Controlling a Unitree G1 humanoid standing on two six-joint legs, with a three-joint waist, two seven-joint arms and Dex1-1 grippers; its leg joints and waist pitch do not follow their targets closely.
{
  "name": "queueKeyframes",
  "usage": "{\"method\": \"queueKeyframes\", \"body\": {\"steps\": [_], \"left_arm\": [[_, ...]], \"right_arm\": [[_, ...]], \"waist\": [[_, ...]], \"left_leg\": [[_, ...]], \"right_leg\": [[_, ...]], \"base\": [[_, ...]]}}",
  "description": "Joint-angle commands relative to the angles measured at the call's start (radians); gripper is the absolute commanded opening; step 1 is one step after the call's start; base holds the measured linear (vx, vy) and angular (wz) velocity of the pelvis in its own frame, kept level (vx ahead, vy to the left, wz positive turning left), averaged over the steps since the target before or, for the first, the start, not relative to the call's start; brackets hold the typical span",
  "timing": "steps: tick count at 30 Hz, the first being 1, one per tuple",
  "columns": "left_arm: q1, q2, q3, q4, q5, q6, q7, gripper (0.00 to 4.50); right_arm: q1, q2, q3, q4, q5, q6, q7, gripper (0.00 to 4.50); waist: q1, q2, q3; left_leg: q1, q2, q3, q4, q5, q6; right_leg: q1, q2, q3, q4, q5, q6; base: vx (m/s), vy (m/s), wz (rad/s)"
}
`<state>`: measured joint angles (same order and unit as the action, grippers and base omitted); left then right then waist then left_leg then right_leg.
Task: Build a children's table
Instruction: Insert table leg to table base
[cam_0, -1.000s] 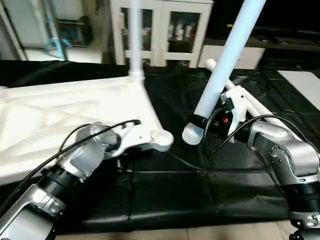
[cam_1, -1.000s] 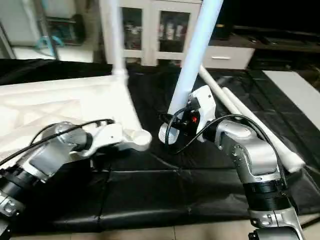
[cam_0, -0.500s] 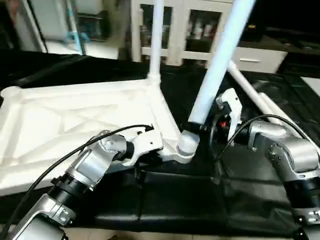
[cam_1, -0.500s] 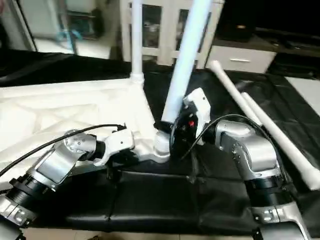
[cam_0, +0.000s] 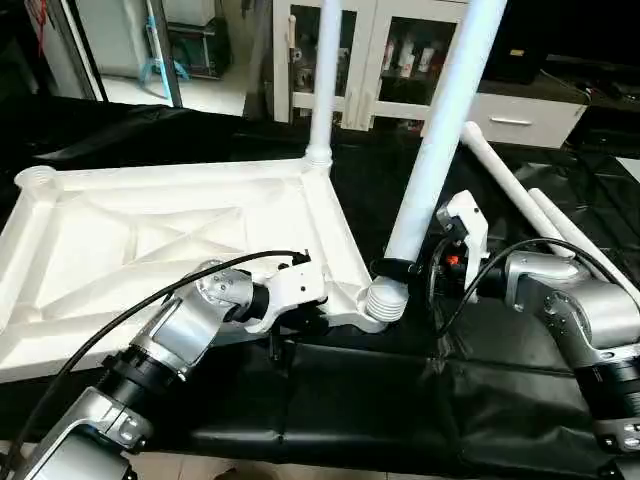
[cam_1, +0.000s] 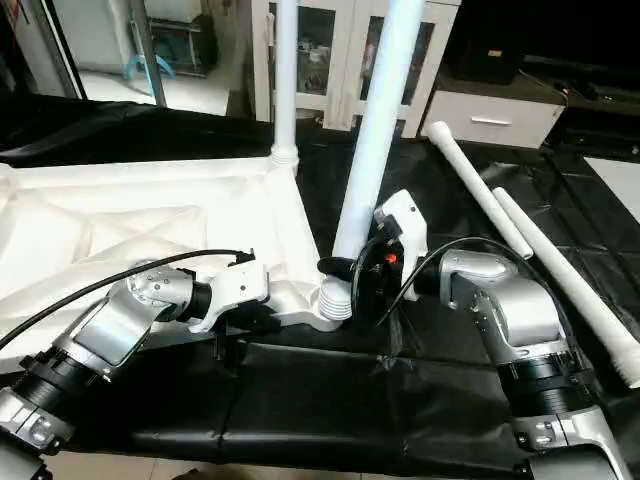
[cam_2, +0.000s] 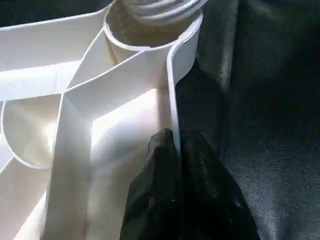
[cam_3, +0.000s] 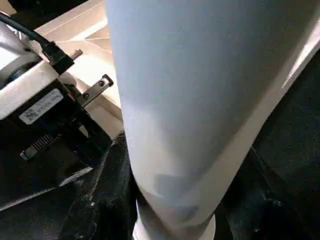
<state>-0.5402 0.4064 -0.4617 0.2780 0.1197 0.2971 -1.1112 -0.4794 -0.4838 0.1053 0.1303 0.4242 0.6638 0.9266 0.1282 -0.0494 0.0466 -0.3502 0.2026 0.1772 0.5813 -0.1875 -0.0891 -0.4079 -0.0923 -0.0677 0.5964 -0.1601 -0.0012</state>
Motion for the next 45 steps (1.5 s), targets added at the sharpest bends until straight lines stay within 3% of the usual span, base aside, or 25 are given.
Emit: {"method": "queueKeyframes", "body": {"steps": [1, 6, 7, 14, 19, 27, 29, 37, 40, 41, 45], "left_arm": [[-0.003, -0.011, -0.048, 0.012, -0.001, -0.027, -0.038, 0.00], [-0.008, -0.014, -0.055, 0.012, 0.000, -0.033, -0.054, 0.00], [-0.007, -0.013, -0.058, 0.005, -0.001, -0.034, -0.063, 0.00], [-0.007, -0.015, -0.066, 0.012, 0.006, -0.042, -0.063, 0.00], [-0.012, -0.017, -0.063, 0.019, 0.009, -0.045, -0.064, 0.00], [-0.013, -0.025, -0.054, 0.027, 0.010, -0.046, -0.047, 0.00], [-0.010, -0.030, -0.049, 0.029, 0.007, -0.045, -0.039, 0.00], [-0.010, -0.041, -0.038, 0.032, 0.002, -0.044, -0.030, 0.00], [-0.019, -0.049, -0.031, 0.047, 0.003, -0.051, -0.021, 0.00], [-0.021, -0.050, -0.031, 0.050, 0.004, -0.053, -0.019, 0.00], [-0.026, -0.057, -0.027, 0.061, 0.004, -0.061, -0.012, 0.00]], "right_arm": [[-0.016, -0.001, 0.000, 0.027, -0.012, -0.015, 0.000, 1.84], [-0.035, 0.024, 0.008, 0.075, -0.024, -0.026, -0.004, 1.84], [-0.048, 0.030, 0.018, 0.099, -0.032, -0.030, -0.001, 1.84], [-0.074, 0.025, 0.049, 0.136, -0.057, -0.040, 0.033, 1.83], [-0.099, 0.005, 0.077, 0.169, -0.071, -0.034, 0.072, 1.83], [-0.085, 0.045, 0.007, 0.195, -0.044, -0.029, 0.015, 1.83], [-0.053, 0.057, -0.031, 0.192, -0.026, -0.030, -0.021, 1.83], [0.035, 0.087, -0.086, 0.151, 0.002, -0.037, -0.070, 1.83], [0.086, 0.110, -0.120, 0.123, 0.019, -0.044, -0.102, 1.83], [0.100, 0.115, -0.126, 0.112, 0.027, -0.045, -0.107, 1.83], [0.147, 0.138, -0.153, 0.070, 0.050, -0.054, -0.125, 1.83]], "waist": [[-0.006, -0.002, -0.060], [-0.005, -0.006, -0.061], [-0.006, -0.013, -0.062], [-0.008, -0.012, -0.060], [-0.009, -0.021, -0.061], [-0.009, -0.028, -0.059], [-0.005, -0.023, -0.058], [-0.007, -0.023, -0.059], [-0.002, -0.015, -0.058], [-0.003, -0.019, -0.058], [0.000, -0.016, -0.057]], "left_leg": [[0.007, 0.025, -0.001, -0.071, -0.218, -0.008], [0.006, 0.026, -0.001, -0.070, -0.197, -0.005], [0.004, 0.026, 0.000, -0.070, -0.184, -0.001], [0.005, 0.026, -0.002, -0.071, -0.209, -0.010], [0.005, 0.027, -0.001, -0.070, -0.204, -0.008], [0.006, 0.027, -0.002, -0.072, -0.228, -0.017], [0.009, 0.028, -0.003, -0.072, -0.242, -0.021], [0.007, 0.028, -0.006, -0.076, -0.268, -0.029], [0.011, 0.029, -0.005, -0.076, -0.273, -0.029], [0.008, 0.027, -0.006, -0.077, -0.277, -0.029], [0.010, 0.028, -0.008, -0.080, -0.307, -0.031]], "right_leg": [[0.042, -0.050, 0.041, -0.065, -0.282, -0.161], [0.043, -0.051, 0.040, -0.060, -0.252, -0.177], [0.046, -0.050, 0.040, -0.058, -0.238, -0.176], [0.044, -0.052, 0.040, -0.062, -0.286, -0.162], [0.044, -0.052, 0.039, -0.061, -0.281, -0.161], [0.041, -0.052, 0.039, -0.064, -0.309, -0.153], [0.037, -0.054, 0.040, -0.066, -0.319, -0.151], [0.040, -0.053, 0.039, -0.068, -0.326, -0.143], [0.036, -0.053, 0.041, -0.070, -0.320, -0.143], [0.039, -0.052, 0.039, -0.071, -0.324, -0.142], [0.037, -0.054, 0.040, -0.076, -0.365, -0.126]], "base": [[0.000, 0.000, 0.00], [0.000, 0.000, 0.00], [0.000, 0.000, 0.00], [0.000, 0.000, 0.00], [0.000, 0.000, 0.00], [0.000, 0.000, 0.00], [0.000, 0.000, 0.00], [0.000, 0.000, 0.00], [0.000, 0.000, 0.00], [0.000, 0.000, 0.00], [0.000, 0.000, 0.00]]}}
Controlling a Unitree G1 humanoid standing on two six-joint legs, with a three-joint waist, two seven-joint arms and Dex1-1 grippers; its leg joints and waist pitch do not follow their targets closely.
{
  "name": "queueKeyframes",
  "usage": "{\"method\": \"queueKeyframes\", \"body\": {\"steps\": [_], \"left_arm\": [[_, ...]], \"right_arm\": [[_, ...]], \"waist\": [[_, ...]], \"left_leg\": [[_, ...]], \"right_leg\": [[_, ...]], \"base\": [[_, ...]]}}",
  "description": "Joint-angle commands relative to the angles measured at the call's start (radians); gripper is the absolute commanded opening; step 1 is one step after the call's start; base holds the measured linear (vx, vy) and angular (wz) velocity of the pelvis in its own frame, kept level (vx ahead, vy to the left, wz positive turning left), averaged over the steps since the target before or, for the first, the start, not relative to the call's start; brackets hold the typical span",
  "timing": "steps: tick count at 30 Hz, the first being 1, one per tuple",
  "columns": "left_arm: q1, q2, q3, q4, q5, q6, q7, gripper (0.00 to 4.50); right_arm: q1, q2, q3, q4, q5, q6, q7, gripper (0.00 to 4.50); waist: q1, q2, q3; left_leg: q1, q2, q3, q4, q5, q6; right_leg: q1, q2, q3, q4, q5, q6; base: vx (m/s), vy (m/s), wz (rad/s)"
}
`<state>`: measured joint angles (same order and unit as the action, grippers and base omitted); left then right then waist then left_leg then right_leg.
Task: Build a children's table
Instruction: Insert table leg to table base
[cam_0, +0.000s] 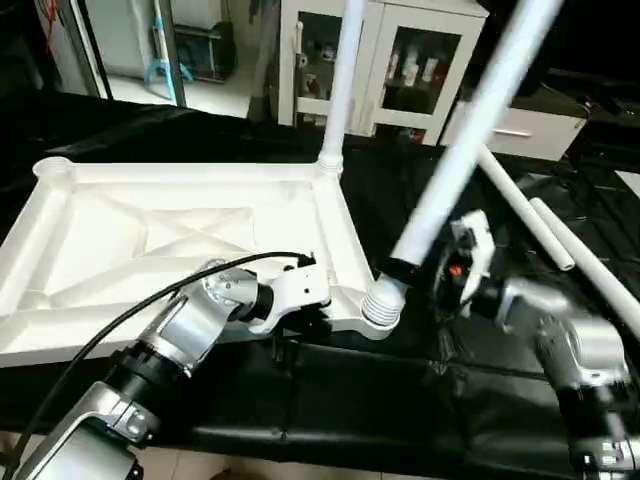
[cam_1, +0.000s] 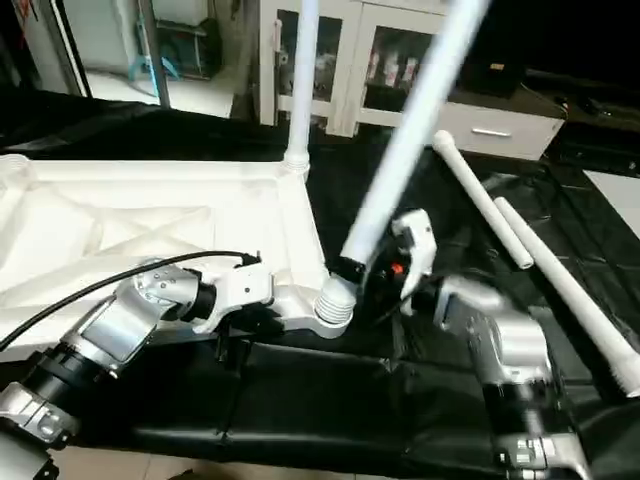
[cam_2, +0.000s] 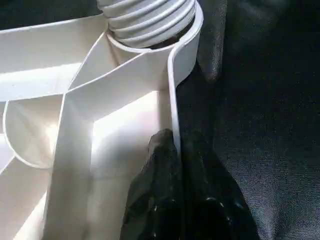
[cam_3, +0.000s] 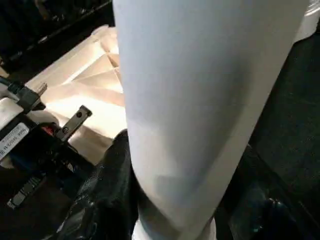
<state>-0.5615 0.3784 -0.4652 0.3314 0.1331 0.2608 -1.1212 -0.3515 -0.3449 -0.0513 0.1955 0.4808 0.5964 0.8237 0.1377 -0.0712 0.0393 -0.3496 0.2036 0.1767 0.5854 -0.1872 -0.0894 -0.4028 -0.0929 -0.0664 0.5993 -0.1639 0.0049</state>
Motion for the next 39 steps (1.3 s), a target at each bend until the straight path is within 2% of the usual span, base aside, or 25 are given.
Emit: {"method": "queueKeyframes", "body": {"steps": [1, 4, 5, 6, 8, 10, 14, 16, 21, 26, 29, 33, 39], "left_arm": [[-0.007, -0.032, -0.023, 0.010, -0.010, -0.025, 0.000, 0.00], [-0.012, -0.037, -0.019, 0.015, -0.010, -0.027, 0.005, 0.00], [-0.015, -0.039, -0.018, 0.019, -0.009, -0.029, 0.006, 0.00], [-0.016, -0.039, -0.017, 0.021, -0.008, -0.030, 0.006, 0.00], [-0.017, -0.039, -0.016, 0.026, -0.007, -0.034, 0.007, 0.00], [-0.019, -0.038, -0.015, 0.028, -0.005, -0.038, 0.009, 0.00], [-0.021, -0.037, -0.013, 0.030, -0.004, -0.040, 0.009, 0.00], [-0.022, -0.036, -0.011, 0.036, 0.000, -0.042, 0.014, 0.00], [-0.021, -0.037, -0.011, 0.038, 0.002, -0.042, 0.018, 0.00], [-0.020, -0.037, -0.010, 0.039, 0.003, -0.044, 0.020, 0.00], [-0.022, -0.037, -0.012, 0.043, 0.007, -0.047, 0.020, 0.00], [-0.024, -0.038, -0.013, 0.046, 0.011, -0.049, 0.024, 0.00], [-0.021, -0.038, -0.012, 0.042, 0.012, -0.045, 0.028, 0.00]], "right_arm": [[0.034, 0.008, -0.006, -0.009, -0.002, 0.006, -0.033, 1.83], [0.069, 0.026, -0.018, -0.040, 0.001, -0.013, -0.053, 1.83], [0.090, 0.031, -0.014, -0.068, 0.001, -0.015, -0.054, 1.83], [0.096, 0.032, -0.011, -0.078, 0.000, -0.016, -0.054, 1.83], [0.111, 0.026, 0.004, -0.102, -0.007, -0.016, -0.052, 1.83], [0.129, 0.001, 0.040, -0.139, -0.034, -0.019, -0.040, 1.83], [0.140, -0.014, 0.054, -0.162, -0.050, -0.020, -0.039, 1.83], [0.163, -0.061, 0.091, -0.204, -0.087, -0.031, -0.015, 1.83], [0.186, -0.097, 0.105, -0.241, -0.096, -0.024, -0.011, 1.83], [0.195, -0.104, 0.096, -0.245, -0.093, -0.021, -0.022, 1.83], [0.192, -0.122, 0.122, -0.246, -0.098, -0.007, -0.005, 1.83], [0.184, -0.148, 0.189, -0.250, -0.133, -0.005, 0.027, 1.83], [0.185, -0.146, 0.214, -0.224, -0.175, -0.020, -0.002, 1.83]], "waist": [[-0.010, 0.007, -0.050], [-0.008, 0.009, -0.050], [-0.008, 0.007, -0.049], [-0.007, 0.010, -0.049], [-0.006, 0.010, -0.048], [-0.006, 0.009, -0.048], [-0.005, 0.010, -0.047], [-0.003, 0.009, -0.046], [0.001, 0.005, -0.047], [0.002, 0.006, -0.047], [0.001, 0.004, -0.045], [0.002, 0.003, -0.045], [0.001, -0.002, -0.043]], "left_leg": [[0.010, 0.027, -0.008, -0.085, -0.309, -0.031], [0.009, 0.028, -0.009, -0.087, -0.312, -0.034], [0.009, 0.027, -0.008, -0.087, -0.317, -0.033], [0.012, 0.028, -0.007, -0.087, -0.327, -0.032], [0.011, 0.028, -0.009, -0.088, -0.334, -0.032], [0.009, 0.029, -0.010, -0.090, -0.330, -0.034], [0.010, 0.029, -0.009, -0.090, -0.329, -0.032], [0.011, 0.030, -0.009, -0.090, -0.332, -0.031], [0.011, 0.031, -0.006, -0.090, -0.314, -0.024], [0.009, 0.031, -0.006, -0.091, -0.303, -0.023], [0.009, 0.031, -0.007, -0.092, -0.311, -0.024], [0.008, 0.031, -0.008, -0.092, -0.310, -0.024], [0.007, 0.031, -0.009, -0.093, -0.316, -0.024]], "right_leg": [[0.031, -0.054, 0.038, -0.080, -0.366, -0.132], [0.031, -0.054, 0.038, -0.080, -0.363, -0.125], [0.031, -0.052, 0.038, -0.082, -0.369, -0.122], [0.027, -0.054, 0.039, -0.084, -0.381, -0.120], [0.028, -0.055, 0.038, -0.086, -0.398, -0.113], [0.029, -0.055, 0.038, -0.087, -0.399, -0.105], [0.028, -0.055, 0.039, -0.086, -0.389, -0.106], [0.028, -0.055, 0.040, -0.087, -0.393, -0.105], [0.028, -0.055, 0.043, -0.085, -0.368, -0.111], [0.032, -0.054, 0.043, -0.081, -0.344, -0.118], [0.032, -0.055, 0.043, -0.084, -0.366, -0.110], [0.032, -0.057, 0.043, -0.085, -0.385, -0.101], [0.031, -0.058, 0.043, -0.088, -0.406, -0.091]], "base": [[0.000, 0.000, 0.00], [0.000, 0.000, 0.00], [0.000, 0.000, 0.00], [0.000, 0.000, 0.00], [0.000, 0.000, 0.00], [0.000, 0.000, 0.00], [0.000, 0.000, 0.00], [0.000, 0.000, 0.00], [0.000, 0.000, 0.00], [0.000, 0.000, 0.00], [0.000, 0.000, 0.00], [0.000, 0.000, 0.00], [0.000, 0.000, 0.00]]}}
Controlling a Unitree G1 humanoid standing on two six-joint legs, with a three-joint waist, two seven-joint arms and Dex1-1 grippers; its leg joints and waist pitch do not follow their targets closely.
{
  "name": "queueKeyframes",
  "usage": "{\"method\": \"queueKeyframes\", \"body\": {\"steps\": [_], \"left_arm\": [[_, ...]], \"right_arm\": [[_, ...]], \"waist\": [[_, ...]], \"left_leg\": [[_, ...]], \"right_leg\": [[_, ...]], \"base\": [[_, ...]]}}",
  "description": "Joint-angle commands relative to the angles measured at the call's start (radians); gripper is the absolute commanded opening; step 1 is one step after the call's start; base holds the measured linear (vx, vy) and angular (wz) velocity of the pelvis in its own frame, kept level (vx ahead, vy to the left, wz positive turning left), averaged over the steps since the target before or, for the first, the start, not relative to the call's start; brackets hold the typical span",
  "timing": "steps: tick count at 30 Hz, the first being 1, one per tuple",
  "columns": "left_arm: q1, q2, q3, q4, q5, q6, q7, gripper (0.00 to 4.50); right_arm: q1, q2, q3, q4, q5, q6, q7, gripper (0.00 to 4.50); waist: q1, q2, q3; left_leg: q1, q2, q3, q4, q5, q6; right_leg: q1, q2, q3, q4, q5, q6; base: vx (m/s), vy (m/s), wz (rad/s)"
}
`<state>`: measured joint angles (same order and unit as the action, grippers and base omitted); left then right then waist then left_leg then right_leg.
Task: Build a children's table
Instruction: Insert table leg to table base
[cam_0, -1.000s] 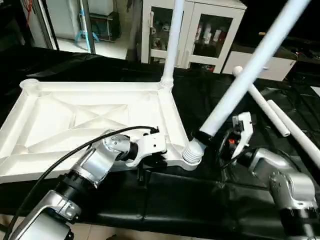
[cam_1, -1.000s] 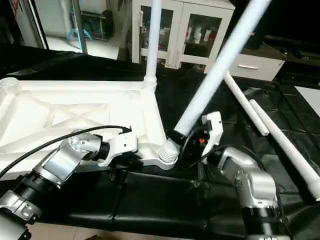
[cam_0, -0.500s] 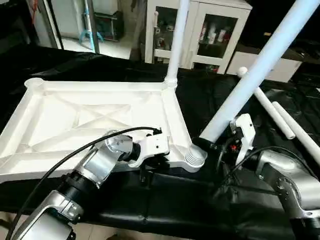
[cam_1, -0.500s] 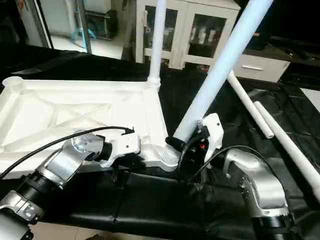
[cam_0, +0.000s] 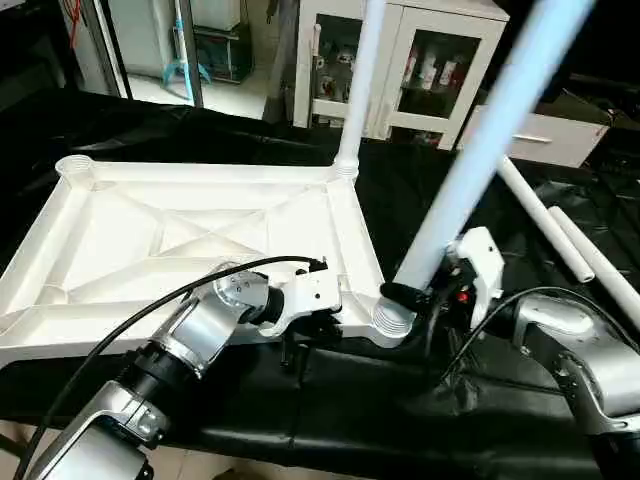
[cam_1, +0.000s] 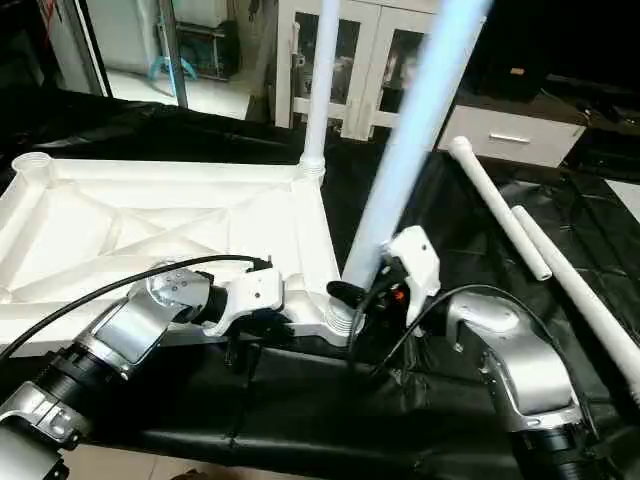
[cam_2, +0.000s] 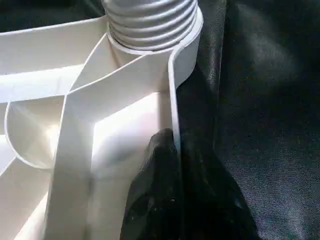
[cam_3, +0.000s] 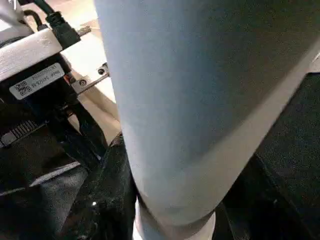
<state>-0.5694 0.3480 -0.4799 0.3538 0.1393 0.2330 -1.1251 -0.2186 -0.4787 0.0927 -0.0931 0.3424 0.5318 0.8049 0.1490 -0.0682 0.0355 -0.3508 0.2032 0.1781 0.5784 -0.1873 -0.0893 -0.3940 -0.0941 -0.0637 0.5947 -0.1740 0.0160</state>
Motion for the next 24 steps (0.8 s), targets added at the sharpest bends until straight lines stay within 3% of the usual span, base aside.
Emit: {"method": "queueKeyframes", "body": {"steps": [1, 7, 12, 19, 24], "left_arm": [[-0.013, -0.008, 0.003, 0.019, 0.006, -0.017, 0.032, 0.00], [-0.010, -0.006, 0.005, 0.021, 0.008, -0.020, 0.036, 0.00], [-0.015, -0.013, 0.013, 0.029, 0.003, -0.027, 0.040, 0.00], [-0.019, -0.020, 0.022, 0.034, -0.003, -0.028, 0.042, 0.00], [-0.023, -0.027, 0.038, 0.049, -0.007, -0.025, 0.064, 0.00]], "right_arm": [[0.053, -0.012, 0.071, 0.067, -0.038, 0.042, 0.014, 1.83], [0.078, 0.026, 0.050, 0.121, -0.059, -0.013, -0.053, 1.83], [0.074, 0.054, 0.028, 0.145, -0.062, -0.041, -0.086, 1.83], [0.062, 0.068, 0.028, 0.179, -0.067, -0.071, -0.100, 1.83], [0.055, 0.081, 0.016, 0.196, -0.080, -0.088, -0.126, 1.83]], "waist": [[-0.010, -0.005, -0.039], [-0.014, 0.000, -0.037], [-0.026, 0.004, -0.035], [-0.038, 0.009, -0.034], [-0.049, 0.008, -0.031]], "left_leg": [[0.009, 0.031, -0.010, -0.086, -0.320, -0.024], [0.011, 0.031, -0.014, -0.089, -0.360, -0.030], [0.016, 0.030, -0.023, -0.092, -0.455, -0.039], [0.020, 0.031, -0.028, -0.097, -0.492, -0.039], [0.015, 0.029, -0.030, -0.099, -0.502, -0.037]], "right_leg": [[0.021, -0.058, 0.041, -0.084, -0.404, -0.100], [0.016, -0.060, 0.040, -0.094, -0.462, -0.083], [0.011, -0.060, 0.033, -0.109, -0.562, -0.057], [0.011, -0.060, 0.027, -0.115, -0.569, -0.061], [0.011, -0.061, 0.027, -0.119, -0.581, -0.064]], "base": [[0.000, 0.000, 0.00], [0.000, 0.000, 0.00], [0.000, 0.000, 0.00], [0.000, 0.000, 0.00], [0.000, 0.000, 0.00]]}}
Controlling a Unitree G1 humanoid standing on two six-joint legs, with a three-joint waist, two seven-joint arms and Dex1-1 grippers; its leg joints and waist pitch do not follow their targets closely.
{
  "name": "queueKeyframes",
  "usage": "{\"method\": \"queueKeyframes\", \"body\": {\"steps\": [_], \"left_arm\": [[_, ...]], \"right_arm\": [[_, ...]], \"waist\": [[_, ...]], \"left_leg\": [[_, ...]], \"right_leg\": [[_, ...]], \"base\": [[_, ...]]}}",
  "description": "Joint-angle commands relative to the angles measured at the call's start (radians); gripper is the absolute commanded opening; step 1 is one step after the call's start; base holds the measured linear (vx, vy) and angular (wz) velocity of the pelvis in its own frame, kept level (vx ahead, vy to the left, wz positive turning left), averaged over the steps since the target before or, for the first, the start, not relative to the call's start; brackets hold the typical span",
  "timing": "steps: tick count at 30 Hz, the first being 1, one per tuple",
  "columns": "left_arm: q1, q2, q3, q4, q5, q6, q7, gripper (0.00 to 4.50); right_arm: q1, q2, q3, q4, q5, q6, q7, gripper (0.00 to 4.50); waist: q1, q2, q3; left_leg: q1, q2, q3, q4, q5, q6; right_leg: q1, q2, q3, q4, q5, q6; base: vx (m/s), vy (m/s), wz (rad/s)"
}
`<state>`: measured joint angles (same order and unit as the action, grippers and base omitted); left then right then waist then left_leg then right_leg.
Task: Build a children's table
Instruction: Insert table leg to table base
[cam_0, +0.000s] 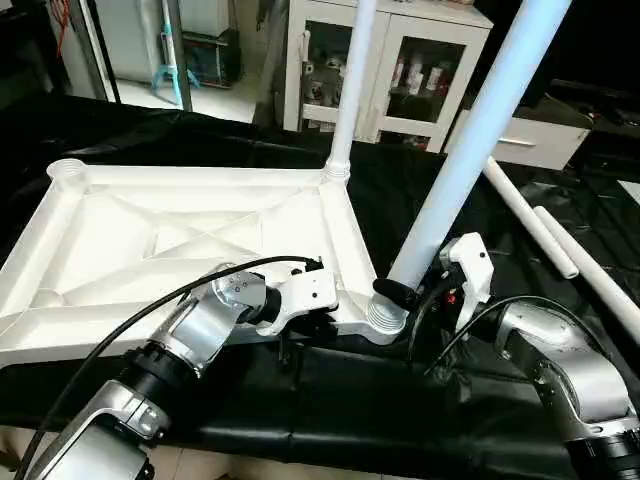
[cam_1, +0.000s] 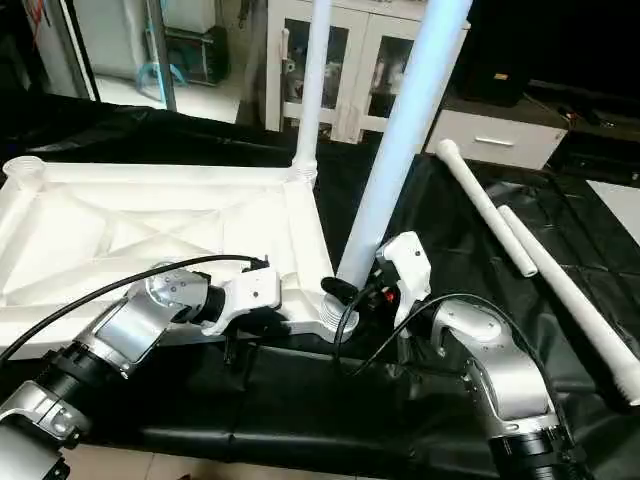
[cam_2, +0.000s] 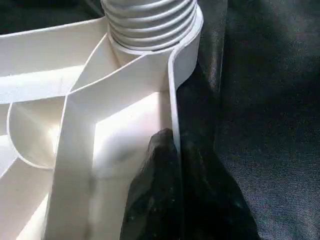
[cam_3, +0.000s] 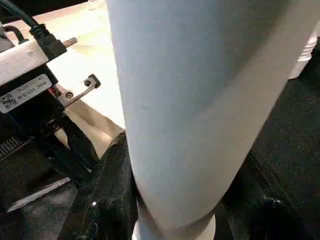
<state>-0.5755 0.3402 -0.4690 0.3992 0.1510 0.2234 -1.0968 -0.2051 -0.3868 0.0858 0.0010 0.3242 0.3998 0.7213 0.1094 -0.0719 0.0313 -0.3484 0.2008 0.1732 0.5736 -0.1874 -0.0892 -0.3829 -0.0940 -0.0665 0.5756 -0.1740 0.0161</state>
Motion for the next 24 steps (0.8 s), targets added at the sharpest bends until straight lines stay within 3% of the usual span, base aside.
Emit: {"method": "queueKeyframes", "body": {"steps": [1, 3, 7, 9, 10, 11, 14, 15, 19, 21, 22, 24], "left_arm": [[-0.020, -0.027, 0.039, 0.011, -0.023, -0.008, 0.052, 0.00], [-0.038, -0.067, 0.083, 0.042, -0.042, 0.026, 0.117, 0.00], [-0.059, -0.103, 0.108, 0.077, -0.050, 0.050, 0.170, 0.00], [-0.086, -0.142, 0.121, 0.116, -0.048, 0.070, 0.223, 0.00], [-0.097, -0.158, 0.128, 0.131, -0.047, 0.080, 0.246, 0.00], [-0.108, -0.172, 0.134, 0.146, -0.047, 0.086, 0.262, 0.00], [-0.153, -0.228, 0.159, 0.196, -0.046, 0.122, 0.331, 0.00], [-0.169, -0.246, 0.169, 0.213, -0.043, 0.139, 0.363, 0.00], [-0.213, -0.289, 0.196, 0.267, -0.028, 0.159, 0.473, 0.00], [-0.260, -0.342, 0.236, 0.332, -0.035, 0.143, 0.594, 0.00], [-0.269, -0.354, 0.245, 0.345, -0.039, 0.137, 0.616, 0.00], [-0.283, -0.380, 0.275, 0.362, -0.057, 0.130, 0.653, 0.00]], "right_arm": [[0.034, -0.002, 0.018, 0.111, -0.070, 0.044, -0.068, 1.83], [-0.006, 0.041, -0.005, 0.152, -0.104, 0.051, -0.185, 1.83], [-0.048, 0.096, -0.031, 0.192, -0.119, 0.070, -0.300, 1.83], [-0.093, 0.152, -0.049, 0.251, -0.137, 0.077, -0.407, 1.83], [-0.110, 0.170, -0.052, 0.274, -0.146, 0.079, -0.437, 1.83], [-0.127, 0.187, -0.053, 0.297, -0.154, 0.078, -0.464, 1.83], [-0.202, 0.244, -0.069, 0.398, -0.174, 0.081, -0.578, 1.83], [-0.229, 0.261, -0.077, 0.437, -0.185, 0.081, -0.633, 1.83], [-0.296, 0.307, -0.128, 0.544, -0.190, 0.062, -0.792, 1.83], [-0.363, 0.343, -0.173, 0.666, -0.201, 0.002, -0.944, 1.83], [-0.376, 0.350, -0.180, 0.689, -0.205, -0.013, -0.972, 1.83], [-0.402, 0.359, -0.182, 0.726, -0.219, -0.043, -1.011, 1.83]], "waist": [[-0.010, 0.011, -0.027], [-0.017, 0.016, -0.026], [-0.033, 0.014, -0.026], [-0.039, 0.020, -0.027], [-0.041, 0.018, -0.031], [-0.041, 0.018, -0.031], [-0.050, 0.022, -0.030], [-0.055, 0.020, -0.034], [-0.052, 0.020, -0.042], [-0.051, 0.011, -0.044], [-0.051, 0.012, -0.045], [-0.044, 0.008, -0.054]], "left_leg": [[0.013, 0.031, -0.026, -0.094, -0.505, -0.037], [0.015, 0.029, -0.027, -0.092, -0.511, -0.046], [0.006, 0.026, -0.031, -0.092, -0.500, -0.043], [0.010, 0.023, -0.032, -0.090, -0.508, -0.047], [0.005, 0.023, -0.035, -0.092, -0.497, -0.049], [0.005, 0.023, -0.035, -0.092, -0.497, -0.049], [0.007, 0.023, -0.030, -0.093, -0.489, -0.051], [0.003, 0.021, -0.030, -0.093, -0.470, -0.055], [-0.003, 0.021, -0.018, -0.088, -0.352, -0.048], [-0.003, 0.018, -0.009, -0.083, -0.311, -0.039], [-0.002, 0.016, -0.008, -0.081, -0.312, -0.041], [-0.006, 0.015, -0.006, -0.074, -0.237, -0.032]], "right_leg": [[0.000, -0.062, 0.029, -0.101, -0.592, -0.061], [-0.005, -0.061, 0.027, -0.103, -0.613, -0.060], [0.002, -0.064, 0.022, -0.108, -0.641, -0.049], [-0.005, -0.061, 0.020, -0.110, -0.642, -0.051], [0.004, -0.062, 0.019, -0.105, -0.622, -0.051], [0.004, -0.062, 0.019, -0.105, -0.622, -0.051], [-0.004, -0.057, 0.024, -0.101, -0.565, -0.073], [0.000, -0.056, 0.027, -0.094, -0.518, -0.086], [0.005, -0.050, 0.038, -0.074, -0.316, -0.128], [0.005, -0.048, 0.040, -0.067, -0.270, -0.143], [0.002, -0.048, 0.041, -0.067, -0.279, -0.144], [0.015, -0.048, 0.041, -0.052, -0.188, -0.155]], "base": [[0.000, 0.000, 0.00], [0.000, 0.000, 0.00], [0.000, 0.000, 0.00], [0.000, 0.000, 0.00], [0.000, 0.000, 0.00], [0.000, 0.000, 0.00], [0.000, 0.000, 0.00], [0.000, 0.000, 0.00], [0.000, 0.000, 0.00], [0.000, 0.000, 0.00], [0.051, -0.022, 0.04], [0.058, -0.021, 0.03]]}}
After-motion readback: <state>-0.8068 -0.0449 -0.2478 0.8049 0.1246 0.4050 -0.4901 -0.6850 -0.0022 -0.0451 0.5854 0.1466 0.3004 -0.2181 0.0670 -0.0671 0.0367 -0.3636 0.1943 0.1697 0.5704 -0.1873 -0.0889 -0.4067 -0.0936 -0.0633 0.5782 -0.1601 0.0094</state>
